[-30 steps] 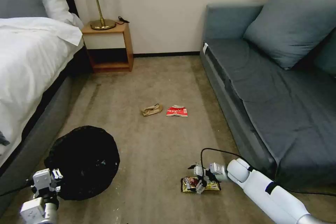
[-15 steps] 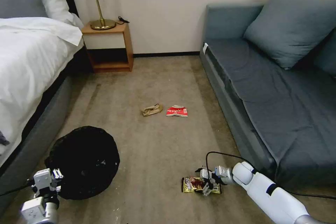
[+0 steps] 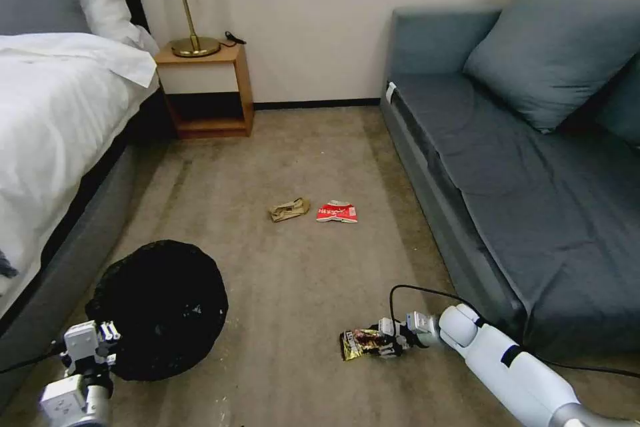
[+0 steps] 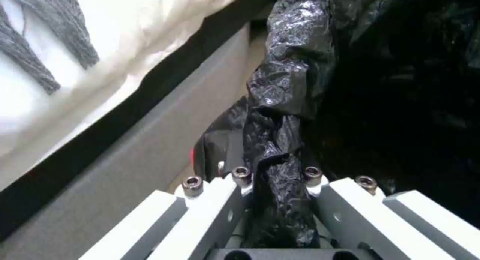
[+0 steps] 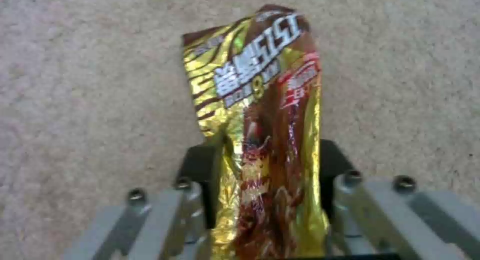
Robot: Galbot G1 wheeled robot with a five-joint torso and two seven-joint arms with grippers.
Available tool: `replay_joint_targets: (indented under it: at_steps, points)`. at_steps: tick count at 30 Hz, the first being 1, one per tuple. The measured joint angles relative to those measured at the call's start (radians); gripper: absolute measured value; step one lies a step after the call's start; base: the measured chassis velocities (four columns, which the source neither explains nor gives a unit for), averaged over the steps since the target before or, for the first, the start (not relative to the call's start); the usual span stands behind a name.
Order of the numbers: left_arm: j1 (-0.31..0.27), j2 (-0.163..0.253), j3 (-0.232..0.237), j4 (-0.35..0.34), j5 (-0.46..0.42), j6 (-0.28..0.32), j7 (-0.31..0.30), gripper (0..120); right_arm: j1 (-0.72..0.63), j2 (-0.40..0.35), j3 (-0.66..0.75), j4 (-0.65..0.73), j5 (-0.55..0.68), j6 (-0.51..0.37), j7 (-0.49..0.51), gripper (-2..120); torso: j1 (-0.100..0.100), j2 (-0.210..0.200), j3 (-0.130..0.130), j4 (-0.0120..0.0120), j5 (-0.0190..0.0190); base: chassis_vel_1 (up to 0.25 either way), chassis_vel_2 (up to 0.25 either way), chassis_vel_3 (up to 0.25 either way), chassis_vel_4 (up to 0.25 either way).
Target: Pick up the trash bin, then pick up the garbage on the floor and place it into the trash bin.
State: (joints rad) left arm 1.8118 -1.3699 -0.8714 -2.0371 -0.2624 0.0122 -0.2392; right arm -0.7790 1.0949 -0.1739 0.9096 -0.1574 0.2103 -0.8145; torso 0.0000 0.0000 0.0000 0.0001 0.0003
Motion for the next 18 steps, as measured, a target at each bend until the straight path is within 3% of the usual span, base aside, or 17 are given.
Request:
replay_joint_targets:
  at_steps: [11,18]
  points:
    - [0.002,-0.005,0.001,-0.001,0.005,-0.003,0.0,3,0.002,0.008,0.015,0.009,-0.006,0.001,0.011,0,0.0,0.0,0.0,0.0,-0.0002,0.0,0.0,0.0,0.0]
    - [0.001,-0.008,0.002,-0.009,0.006,-0.003,0.0,3,0.015,0.013,0.017,0.031,-0.017,0.002,0.022,0,0.0,0.0,0.0,-0.0002,-0.0003,0.0,0.0,0.0,0.0]
